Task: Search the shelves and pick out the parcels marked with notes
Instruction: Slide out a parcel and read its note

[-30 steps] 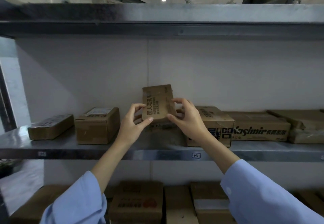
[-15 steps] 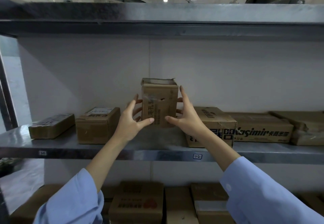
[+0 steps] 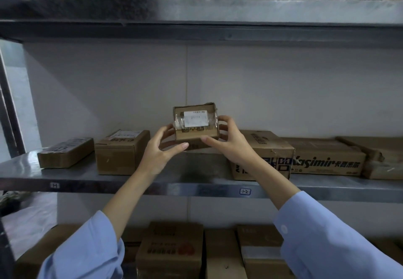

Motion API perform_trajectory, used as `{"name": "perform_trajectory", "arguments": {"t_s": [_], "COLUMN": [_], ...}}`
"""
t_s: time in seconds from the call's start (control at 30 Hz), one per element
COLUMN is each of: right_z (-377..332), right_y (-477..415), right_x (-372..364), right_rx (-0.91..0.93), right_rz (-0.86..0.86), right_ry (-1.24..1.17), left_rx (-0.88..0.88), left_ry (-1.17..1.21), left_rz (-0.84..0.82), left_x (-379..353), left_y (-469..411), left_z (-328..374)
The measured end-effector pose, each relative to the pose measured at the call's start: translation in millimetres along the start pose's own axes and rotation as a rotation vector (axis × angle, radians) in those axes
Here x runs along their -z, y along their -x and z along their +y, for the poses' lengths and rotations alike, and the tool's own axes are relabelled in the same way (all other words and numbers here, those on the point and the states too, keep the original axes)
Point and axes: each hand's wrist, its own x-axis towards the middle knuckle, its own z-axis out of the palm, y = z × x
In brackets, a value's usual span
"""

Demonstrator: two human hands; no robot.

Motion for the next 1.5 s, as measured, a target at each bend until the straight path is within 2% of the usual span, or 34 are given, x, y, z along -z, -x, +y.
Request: {"name": "perform_trajectory", "arguments": {"t_s": [0.27, 0.4, 0.53, 0.87, 1.07, 1.3, 1.43, 1.5], "right_z": [11, 16, 21, 33, 29, 5, 3, 11], "right_y": [7, 10, 8, 9, 12, 13, 17, 21], "right_x": [-14, -19, -20, -23, -25, -14, 9, 25], "right_rx": [-0.010, 0.057, 0.021, -0.077, -0.076, 0.125, 0.245, 0.236], "right_rz": [0.099, 0.069, 0.045, 0.018, 0.049, 0.159, 0.208, 0.216], "right_ry": [0.008, 0.108, 0.234, 0.334, 0.362, 0.426, 0.636, 0.756], "left_rx": [0.008, -0.010, -0.014, 0.045, 0.016, -0.100, -0.288, -0.340], "left_ry": [-0.049, -0.127, -0.159, -0.211, -0.247, -0.444, -0.742, -0.800], "left_rz": [0.105, 0.079, 0.040, -0.007, -0.027, 0.002, 0.044, 0.023], "left_x": [-4, -6, -11, -27, -29, -25, -38, -51], "left_y": [0, 1, 2, 1, 3, 4, -1, -3], "left_z": [-11, -16, -21, -38, -38, -21, -8, -3]}}
